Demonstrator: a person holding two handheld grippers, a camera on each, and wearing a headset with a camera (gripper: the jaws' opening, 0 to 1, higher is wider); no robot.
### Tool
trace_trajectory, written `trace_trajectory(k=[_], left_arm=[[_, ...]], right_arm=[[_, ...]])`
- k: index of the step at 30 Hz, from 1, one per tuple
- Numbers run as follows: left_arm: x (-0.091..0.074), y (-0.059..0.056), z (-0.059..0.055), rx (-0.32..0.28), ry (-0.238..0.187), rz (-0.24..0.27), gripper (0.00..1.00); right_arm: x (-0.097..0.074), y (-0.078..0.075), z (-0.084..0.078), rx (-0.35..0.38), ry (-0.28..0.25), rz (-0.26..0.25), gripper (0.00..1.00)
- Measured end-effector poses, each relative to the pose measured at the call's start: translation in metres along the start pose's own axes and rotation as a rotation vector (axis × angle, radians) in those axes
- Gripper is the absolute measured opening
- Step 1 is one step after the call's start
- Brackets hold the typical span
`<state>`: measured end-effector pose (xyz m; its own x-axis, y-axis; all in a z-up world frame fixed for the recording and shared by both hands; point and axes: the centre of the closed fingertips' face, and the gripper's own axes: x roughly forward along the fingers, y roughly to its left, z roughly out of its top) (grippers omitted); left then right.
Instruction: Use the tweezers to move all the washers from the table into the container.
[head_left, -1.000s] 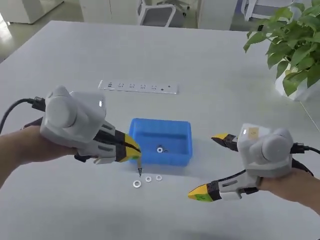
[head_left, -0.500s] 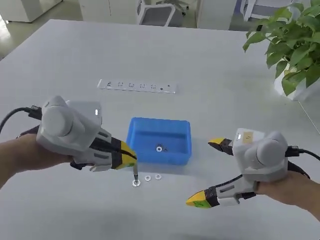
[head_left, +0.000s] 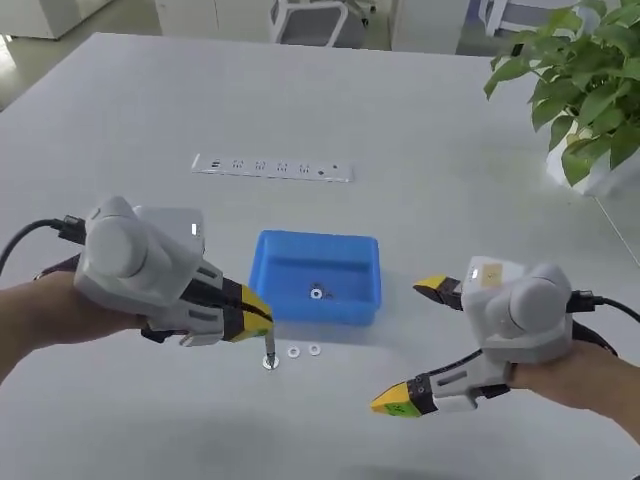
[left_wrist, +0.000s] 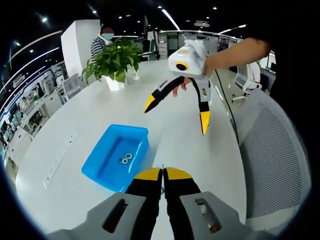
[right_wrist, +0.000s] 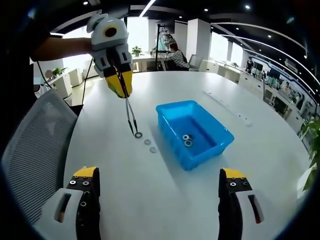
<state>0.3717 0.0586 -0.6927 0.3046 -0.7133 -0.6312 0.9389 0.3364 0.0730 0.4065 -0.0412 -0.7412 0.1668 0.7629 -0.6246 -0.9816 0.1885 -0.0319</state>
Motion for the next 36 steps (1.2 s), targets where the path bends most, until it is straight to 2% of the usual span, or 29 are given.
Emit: trace_trajectory(k=[9, 24, 31, 36], left_arm=[[0.001, 0.001, -0.005, -0.002, 0.009, 0.002, 0.05], [0.005, 0.002, -0.003, 0.002, -0.003, -0.007, 0.05], [0.005, -0.003, -0.004, 0.011, 0.000, -0.030, 0.05], [0.003, -0.002, -0.006, 0.024, 0.014, -0.038, 0.05]], right_arm=[[0.001, 0.003, -0.001, -0.003, 0.004, 0.007, 0.99], [0.003, 0.006, -0.004, -0.006, 0.009, 0.019, 0.97], [0.009, 0.012, 0.000, -0.030, -0.003, 0.049, 0.93], [0.021, 0.019, 0.008, -0.063, -0.013, 0.089, 0.84]])
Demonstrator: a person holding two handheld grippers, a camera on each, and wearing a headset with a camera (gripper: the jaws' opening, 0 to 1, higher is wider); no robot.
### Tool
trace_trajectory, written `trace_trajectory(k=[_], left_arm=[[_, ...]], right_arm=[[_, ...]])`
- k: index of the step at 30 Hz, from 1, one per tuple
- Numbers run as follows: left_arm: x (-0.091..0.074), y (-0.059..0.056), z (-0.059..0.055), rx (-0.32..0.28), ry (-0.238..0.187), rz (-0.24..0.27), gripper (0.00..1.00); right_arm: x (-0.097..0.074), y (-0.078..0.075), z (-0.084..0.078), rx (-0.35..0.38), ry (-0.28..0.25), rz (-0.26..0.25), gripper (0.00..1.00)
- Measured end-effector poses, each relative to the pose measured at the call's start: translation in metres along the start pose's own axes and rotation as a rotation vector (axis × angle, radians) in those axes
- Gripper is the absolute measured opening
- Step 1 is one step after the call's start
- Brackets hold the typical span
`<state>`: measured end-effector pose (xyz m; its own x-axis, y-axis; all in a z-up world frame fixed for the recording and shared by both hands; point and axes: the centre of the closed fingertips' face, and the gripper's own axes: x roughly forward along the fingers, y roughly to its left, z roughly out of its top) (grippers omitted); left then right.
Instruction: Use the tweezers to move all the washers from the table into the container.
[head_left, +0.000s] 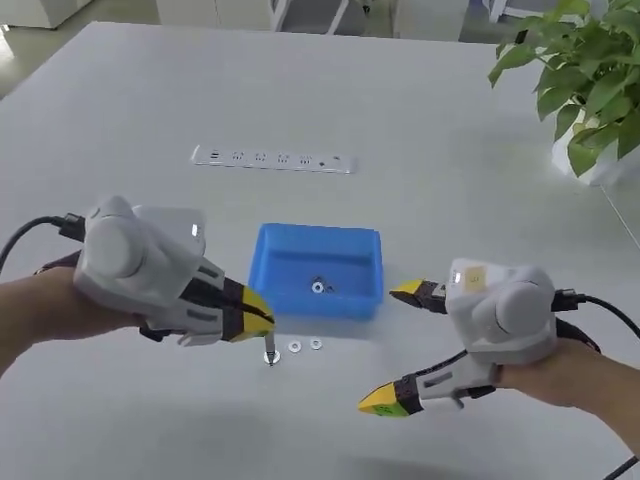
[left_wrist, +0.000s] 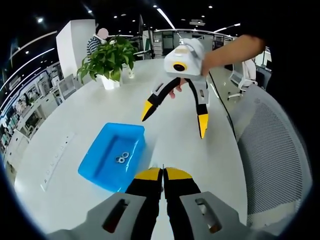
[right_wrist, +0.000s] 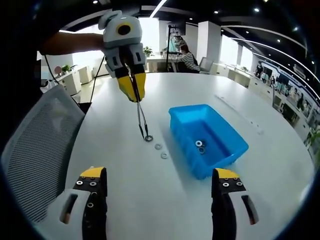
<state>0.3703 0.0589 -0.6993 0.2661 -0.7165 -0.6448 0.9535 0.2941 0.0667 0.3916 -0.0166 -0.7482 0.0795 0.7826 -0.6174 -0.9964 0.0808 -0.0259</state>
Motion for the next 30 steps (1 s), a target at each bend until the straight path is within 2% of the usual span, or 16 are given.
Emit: trace_trajectory(k=[8, 16, 21, 30], left_arm=[[-0.001, -0.002, 0.000, 0.022, 0.015, -0.024, 0.05], [-0.001, -0.004, 0.000, 0.030, 0.022, -0.051, 0.05], [0.000, -0.003, 0.001, 0.028, 0.023, -0.056, 0.05], [0.001, -0.001, 0.000, 0.019, 0.022, -0.058, 0.05]], right_arm=[[0.022, 0.009, 0.019, -0.074, -0.026, 0.072, 0.69], [0.044, 0.020, 0.031, -0.131, -0.014, 0.130, 0.48], [0.059, 0.024, 0.039, -0.153, -0.013, 0.160, 0.41], [0.077, 0.027, 0.040, -0.200, 0.017, 0.203, 0.30]])
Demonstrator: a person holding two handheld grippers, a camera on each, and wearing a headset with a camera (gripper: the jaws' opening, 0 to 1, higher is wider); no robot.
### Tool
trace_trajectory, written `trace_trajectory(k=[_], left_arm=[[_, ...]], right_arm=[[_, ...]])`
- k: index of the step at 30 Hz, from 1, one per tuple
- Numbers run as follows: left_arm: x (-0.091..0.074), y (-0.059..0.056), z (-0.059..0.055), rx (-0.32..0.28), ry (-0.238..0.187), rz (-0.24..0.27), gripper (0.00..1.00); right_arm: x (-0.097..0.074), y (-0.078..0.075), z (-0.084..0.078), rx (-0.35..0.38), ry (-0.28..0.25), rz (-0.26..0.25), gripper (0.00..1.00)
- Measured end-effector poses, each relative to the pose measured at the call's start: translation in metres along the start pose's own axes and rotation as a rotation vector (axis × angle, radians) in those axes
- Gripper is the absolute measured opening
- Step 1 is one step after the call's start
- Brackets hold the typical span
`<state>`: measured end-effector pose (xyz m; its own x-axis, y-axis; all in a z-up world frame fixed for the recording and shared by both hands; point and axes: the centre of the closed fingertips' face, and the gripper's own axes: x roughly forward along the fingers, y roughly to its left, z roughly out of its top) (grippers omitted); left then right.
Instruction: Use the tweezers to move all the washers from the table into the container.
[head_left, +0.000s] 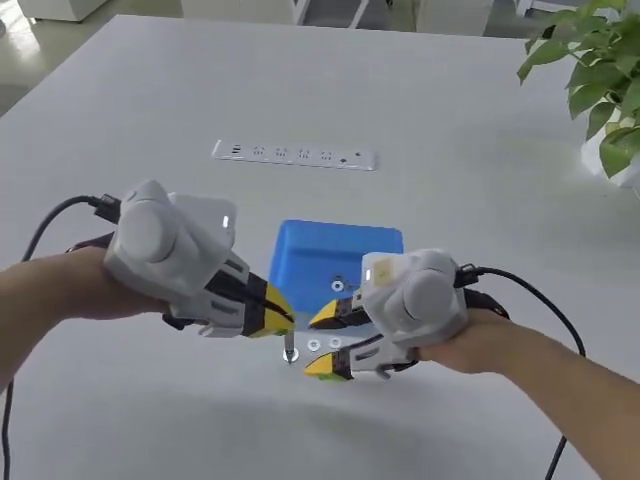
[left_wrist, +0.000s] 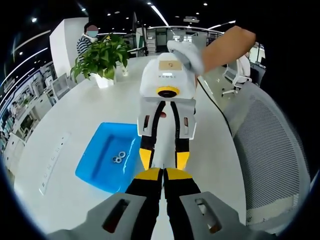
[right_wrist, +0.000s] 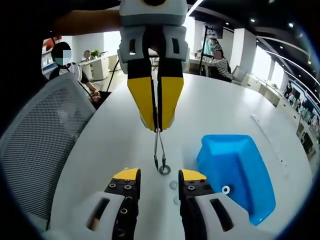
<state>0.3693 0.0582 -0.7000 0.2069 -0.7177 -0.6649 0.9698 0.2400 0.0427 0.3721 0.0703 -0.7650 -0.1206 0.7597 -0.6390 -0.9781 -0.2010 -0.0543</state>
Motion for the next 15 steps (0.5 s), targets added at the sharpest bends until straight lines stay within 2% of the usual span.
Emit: trace_trajectory(k=[8, 15], left_arm=[[-0.002, 0.001, -0.003, -0.005, 0.002, -0.001, 0.05], [-0.002, 0.001, -0.003, -0.006, 0.003, -0.001, 0.05]], right_arm=[[0.014, 0.001, 0.000, -0.037, 0.013, 0.018, 0.22], [0.020, 0.001, 0.007, -0.065, 0.009, 0.026, 0.18]])
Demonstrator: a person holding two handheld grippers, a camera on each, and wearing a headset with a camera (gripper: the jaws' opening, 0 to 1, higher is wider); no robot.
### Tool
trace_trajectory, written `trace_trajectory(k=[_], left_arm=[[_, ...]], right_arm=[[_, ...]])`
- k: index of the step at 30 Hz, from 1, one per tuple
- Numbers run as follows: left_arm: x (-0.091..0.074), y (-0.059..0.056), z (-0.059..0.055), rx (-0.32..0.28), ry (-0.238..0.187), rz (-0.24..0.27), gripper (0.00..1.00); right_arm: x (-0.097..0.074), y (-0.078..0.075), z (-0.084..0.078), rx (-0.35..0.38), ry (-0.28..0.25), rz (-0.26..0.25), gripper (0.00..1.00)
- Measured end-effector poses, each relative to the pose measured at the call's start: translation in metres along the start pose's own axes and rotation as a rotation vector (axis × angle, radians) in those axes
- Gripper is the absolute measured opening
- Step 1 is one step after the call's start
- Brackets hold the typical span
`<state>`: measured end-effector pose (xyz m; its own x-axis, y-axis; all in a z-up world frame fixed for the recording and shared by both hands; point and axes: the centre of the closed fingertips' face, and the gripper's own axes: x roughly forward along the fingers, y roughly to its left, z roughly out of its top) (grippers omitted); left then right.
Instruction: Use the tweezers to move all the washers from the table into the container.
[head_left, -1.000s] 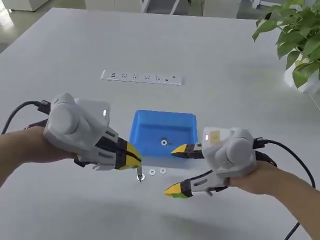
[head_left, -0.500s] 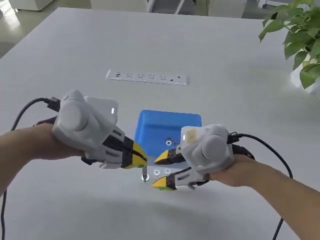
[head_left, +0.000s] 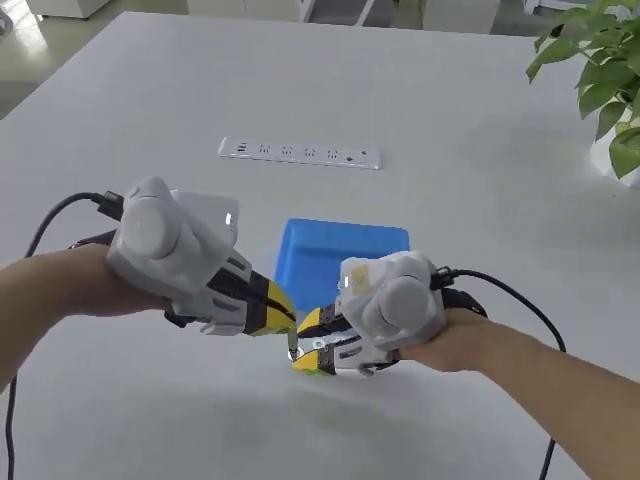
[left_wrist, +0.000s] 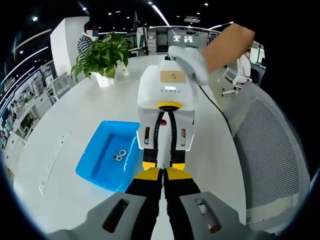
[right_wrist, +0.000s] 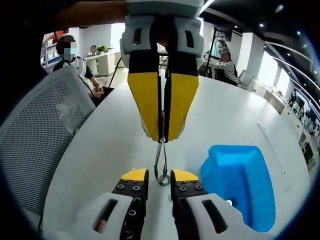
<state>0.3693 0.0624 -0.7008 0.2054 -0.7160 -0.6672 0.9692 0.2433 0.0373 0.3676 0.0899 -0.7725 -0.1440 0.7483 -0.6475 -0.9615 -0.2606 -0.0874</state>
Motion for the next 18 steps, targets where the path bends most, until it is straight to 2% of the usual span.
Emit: trace_trajectory(k=[6, 12, 18], left_arm=[[0.0002, -0.0004, -0.0002, -0.002, 0.001, -0.002, 0.05], [0.0010, -0.0004, -0.0007, -0.003, 0.000, -0.005, 0.05], [0.0021, -0.0007, -0.0002, -0.006, 0.000, -0.006, 0.05]], right_arm=[[0.0031, -0.0012, 0.0001, -0.016, 0.010, 0.004, 0.12], [0.0040, 0.0003, -0.0017, -0.038, 0.021, 0.005, 0.10], [0.0033, 0.0001, -0.0022, -0.018, 0.019, -0.005, 0.09]])
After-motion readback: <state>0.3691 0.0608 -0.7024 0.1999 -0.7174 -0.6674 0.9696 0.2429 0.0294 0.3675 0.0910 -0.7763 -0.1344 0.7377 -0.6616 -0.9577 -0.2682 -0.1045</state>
